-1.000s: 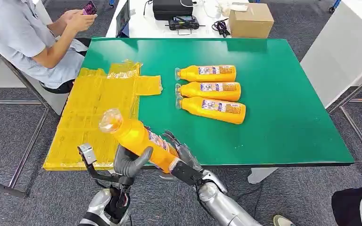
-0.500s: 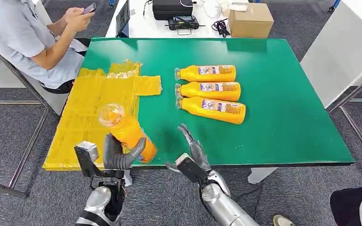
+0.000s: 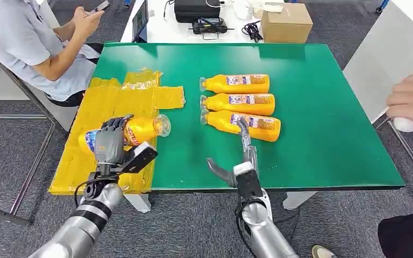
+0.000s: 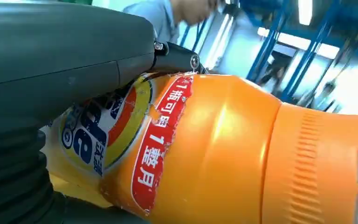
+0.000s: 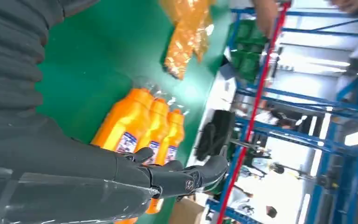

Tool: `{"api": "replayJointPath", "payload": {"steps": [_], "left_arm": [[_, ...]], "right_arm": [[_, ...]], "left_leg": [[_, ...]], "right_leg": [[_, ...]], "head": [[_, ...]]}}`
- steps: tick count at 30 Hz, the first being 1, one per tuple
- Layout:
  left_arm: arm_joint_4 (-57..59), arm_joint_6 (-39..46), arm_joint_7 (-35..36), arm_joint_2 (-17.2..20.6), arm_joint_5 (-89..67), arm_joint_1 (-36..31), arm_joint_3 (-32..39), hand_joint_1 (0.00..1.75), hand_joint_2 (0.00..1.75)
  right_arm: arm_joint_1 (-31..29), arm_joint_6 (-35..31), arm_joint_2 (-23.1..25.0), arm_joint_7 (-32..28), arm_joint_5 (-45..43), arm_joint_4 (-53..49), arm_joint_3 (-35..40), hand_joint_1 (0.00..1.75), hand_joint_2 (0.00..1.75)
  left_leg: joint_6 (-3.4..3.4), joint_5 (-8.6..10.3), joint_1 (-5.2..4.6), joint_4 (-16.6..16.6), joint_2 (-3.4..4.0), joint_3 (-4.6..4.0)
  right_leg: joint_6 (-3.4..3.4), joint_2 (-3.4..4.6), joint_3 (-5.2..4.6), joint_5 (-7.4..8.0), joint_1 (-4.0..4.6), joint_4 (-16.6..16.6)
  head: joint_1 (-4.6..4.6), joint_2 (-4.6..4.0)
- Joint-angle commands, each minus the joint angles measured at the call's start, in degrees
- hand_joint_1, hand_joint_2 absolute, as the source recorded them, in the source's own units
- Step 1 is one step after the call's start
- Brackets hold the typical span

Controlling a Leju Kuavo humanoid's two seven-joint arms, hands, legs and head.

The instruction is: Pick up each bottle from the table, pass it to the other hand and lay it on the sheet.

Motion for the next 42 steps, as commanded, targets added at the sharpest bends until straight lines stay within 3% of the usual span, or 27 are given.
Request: {"api": "replayJointPath", "payload": {"steps": [1, 10, 18, 20, 22, 24, 30, 32, 36, 42], "left_arm": [[20.3, -6.1, 3.2, 4.7, -6.0, -8.7, -2.6, 1.75, 1.75], [21.1, -6.7, 4.6, 5.3, -8.0, -9.0, -3.7, 1.75, 1.75], [23.6, -13.8, 4.4, 6.4, -8.8, -8.2, -3.6, 1.75, 1.75], [23.5, -15.2, 4.9, 5.8, -8.6, -8.2, -3.2, 1.45, 1.75], [23.7, -17.8, 4.6, 5.3, -7.5, -8.2, -2.2, 0.4, 1.75], [23.7, -21.4, 3.4, 5.1, -5.7, -8.1, -0.8, 0.12, 1.75], [23.9, -23.3, 2.3, 5.4, -5.1, -8.1, -0.5, 0.07, 1.75], [24.2, -26.8, 1.0, 5.8, -4.7, -8.0, -0.4, 0.14, 1.75], [24.0, -29.9, -2.3, 6.4, -3.8, -7.6, -0.3, 0.0, 1.75], [23.9, -30.7, -3.4, 6.6, -3.7, -7.3, -0.5, 0.0, 1.75]], "right_arm": [[3.5, 1.1, -1.1, 0.0, -0.8, -5.7, -1.9, 0.0, 1.75], [3.5, 0.8, -1.0, 0.0, -1.1, -4.7, -2.2, 0.0, 1.75], [4.5, -0.1, -0.6, 0.0, -1.3, -2.7, -2.7, 0.0, 1.75], [4.4, 0.7, -0.7, 0.0, -1.5, -2.8, -2.4, 0.0, 1.75], [4.1, 0.6, -0.9, 0.0, -1.3, -2.6, -2.2, 0.0, 1.75], [3.9, 0.1, -1.0, 0.0, -1.4, -2.7, -2.6, 0.0, 1.75], [3.6, 0.5, -1.0, 0.0, -1.8, -2.5, -3.0, 0.0, 1.75], [3.4, 0.9, -0.9, 0.0, -2.1, -1.9, -3.3, 0.0, 1.75], [2.3, 0.6, -1.3, 0.0, -1.8, -1.3, -2.3, 0.0, 1.75], [1.9, 0.8, -1.1, 0.0, -2.4, -0.7, -3.0, 0.0, 1.75]], "left_leg": [[-0.08, -0.07, 0.05, 0.0, 0.04, 0.2], [-0.06, -0.04, 0.04, 0.0, 0.02, 0.11], [-0.08, -0.09, 0.04, -0.1, 0.13, 0.28], [-0.1, -0.11, 0.06, -0.1, 0.16, 0.32], [-0.12, -0.12, 0.05, -0.1, 0.14, 0.38], [-0.07, -0.06, 0.02, -0.1, 0.13, 0.26], [-0.06, -0.05, 0.01, -0.1, 0.09, 0.38], [-0.06, -0.06, 0.0, -0.1, 0.12, 0.43], [-0.1, -0.09, 0.01, -0.2, 0.2, 0.62], [-0.08, -0.03, -0.02, -0.1, -0.04, 0.71]], "right_leg": [[-0.11, 0.01, 0.17, -0.07, 0.05, 0.0], [-0.1, 0.0, 0.08, -0.05, 0.03, 0.0], [-0.13, 0.11, 0.22, -0.06, 0.05, -0.1], [-0.14, 0.13, 0.25, -0.07, 0.06, -0.1], [-0.17, 0.11, 0.29, -0.09, 0.06, 0.0], [-0.11, 0.1, 0.18, -0.03, 0.03, 0.0], [-0.08, 0.08, 0.31, -0.03, 0.02, 0.0], [-0.1, 0.11, 0.37, -0.03, 0.0, 0.0], [-0.15, 0.2, 0.55, -0.03, 0.0, -0.1], [-0.14, -0.01, 0.69, -0.02, -0.04, -0.1]], "head": [[0.02, 0.0], [0.02, 0.0], [0.02, 0.0], [0.02, 0.0], [0.02, 0.0], [0.02, 0.0], [0.02, 0.0], [0.02, 0.0], [0.02, 0.0], [0.02, 0.0]]}}
